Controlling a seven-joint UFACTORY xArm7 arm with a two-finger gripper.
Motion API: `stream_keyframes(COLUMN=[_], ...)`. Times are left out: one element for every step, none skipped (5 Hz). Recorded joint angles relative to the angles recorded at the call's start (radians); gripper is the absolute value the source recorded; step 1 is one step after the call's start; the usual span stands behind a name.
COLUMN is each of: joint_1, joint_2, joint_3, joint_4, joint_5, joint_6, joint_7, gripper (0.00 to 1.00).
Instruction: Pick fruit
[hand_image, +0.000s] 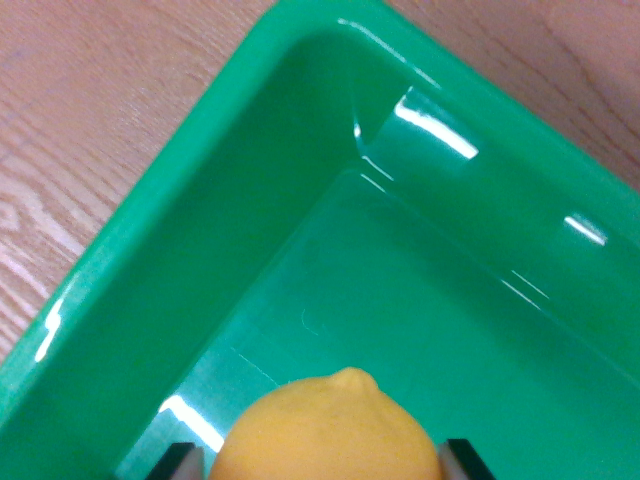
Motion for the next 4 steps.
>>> stream_keyframes(joint_1=[-0.0014, -0.0014, -0.0027, -0.0027], joint_2=[-0.019, -0.019, -0.038, -0.038], joint_3=[0.001, 0.001, 0.002, 0.002], joint_4=[0.029, 0.029, 0.056, 0.056], joint_5=[0.0026, 0.0026, 0.0051, 0.0051], joint_6=[0.048, 0.048, 0.094, 0.094], joint_7=[-0.001, -0.001, -0.001, -0.001], gripper=[1.00, 1.00, 1.00, 1.00])
